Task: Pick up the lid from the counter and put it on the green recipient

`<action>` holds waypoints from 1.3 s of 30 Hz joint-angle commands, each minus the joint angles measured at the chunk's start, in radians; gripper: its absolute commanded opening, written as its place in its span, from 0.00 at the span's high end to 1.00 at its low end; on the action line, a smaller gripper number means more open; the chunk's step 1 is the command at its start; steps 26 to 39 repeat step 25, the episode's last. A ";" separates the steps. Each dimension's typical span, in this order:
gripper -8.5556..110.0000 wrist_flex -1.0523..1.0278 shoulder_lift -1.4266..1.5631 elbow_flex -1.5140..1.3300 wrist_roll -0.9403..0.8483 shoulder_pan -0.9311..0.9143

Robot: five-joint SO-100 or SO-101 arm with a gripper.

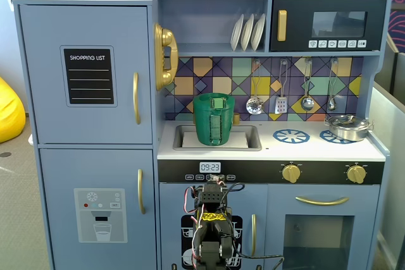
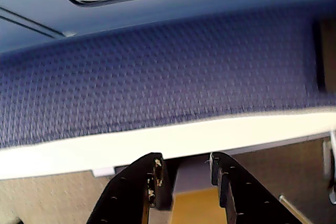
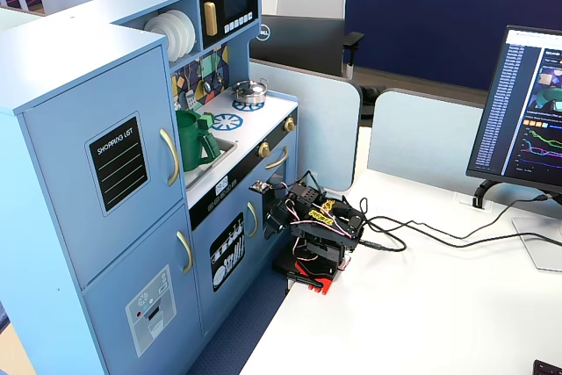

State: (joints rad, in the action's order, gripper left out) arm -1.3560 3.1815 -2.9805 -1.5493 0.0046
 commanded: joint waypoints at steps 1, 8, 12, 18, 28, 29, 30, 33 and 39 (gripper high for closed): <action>0.89 -0.176 -0.005 -0.017 0.040 0.017; 0.86 -0.176 -0.005 -0.017 0.040 0.015; 0.86 -0.176 -0.003 -0.017 0.038 0.014; 0.85 -0.176 -0.003 -0.017 0.038 0.014; 0.85 -0.176 -0.003 -0.017 0.038 0.014; 0.85 -0.176 -0.003 -0.017 0.038 0.014; 0.85 -0.176 -0.003 -0.017 0.038 0.014; 0.85 -0.176 -0.003 -0.017 0.038 0.014; 0.85 -0.176 -0.003 -0.017 0.038 0.014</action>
